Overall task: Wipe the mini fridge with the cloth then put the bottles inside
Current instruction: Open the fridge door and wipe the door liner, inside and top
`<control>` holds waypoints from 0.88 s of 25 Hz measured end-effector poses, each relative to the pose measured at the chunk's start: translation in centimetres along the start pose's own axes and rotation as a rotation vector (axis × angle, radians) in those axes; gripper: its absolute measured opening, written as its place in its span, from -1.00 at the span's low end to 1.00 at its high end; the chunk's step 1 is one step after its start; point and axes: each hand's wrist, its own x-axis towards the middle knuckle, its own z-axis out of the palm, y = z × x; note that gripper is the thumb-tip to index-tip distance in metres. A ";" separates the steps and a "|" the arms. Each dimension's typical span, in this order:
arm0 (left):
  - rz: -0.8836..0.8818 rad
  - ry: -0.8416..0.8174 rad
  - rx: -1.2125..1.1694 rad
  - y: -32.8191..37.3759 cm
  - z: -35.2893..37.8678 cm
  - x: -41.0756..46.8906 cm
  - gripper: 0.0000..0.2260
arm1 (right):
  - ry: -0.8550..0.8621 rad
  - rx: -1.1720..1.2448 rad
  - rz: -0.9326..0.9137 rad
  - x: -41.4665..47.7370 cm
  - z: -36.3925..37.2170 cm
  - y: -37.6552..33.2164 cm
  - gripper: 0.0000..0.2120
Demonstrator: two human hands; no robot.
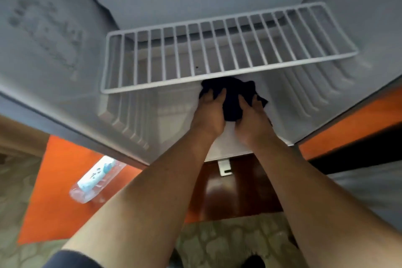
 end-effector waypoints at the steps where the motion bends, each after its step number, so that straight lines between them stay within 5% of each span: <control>1: 0.071 -0.052 -0.035 1.9 1.1 0.7 -0.45 | 0.024 -0.038 0.062 -0.5 -0.6 1.6 -0.27; 11: 0.223 -0.106 -0.141 1.0 0.5 -6.3 -0.51 | -0.022 -0.062 0.172 -8.3 1.0 0.4 -0.10; 18: -0.160 0.115 -0.113 -5.1 -0.2 -15.4 -0.43 | -0.187 -0.075 -0.063 -11.5 5.1 -5.1 -0.22; 22: -0.231 0.196 -0.072 -5.5 -0.5 -14.8 -0.38 | -0.258 -0.032 -0.172 -8.3 5.5 -6.8 -0.31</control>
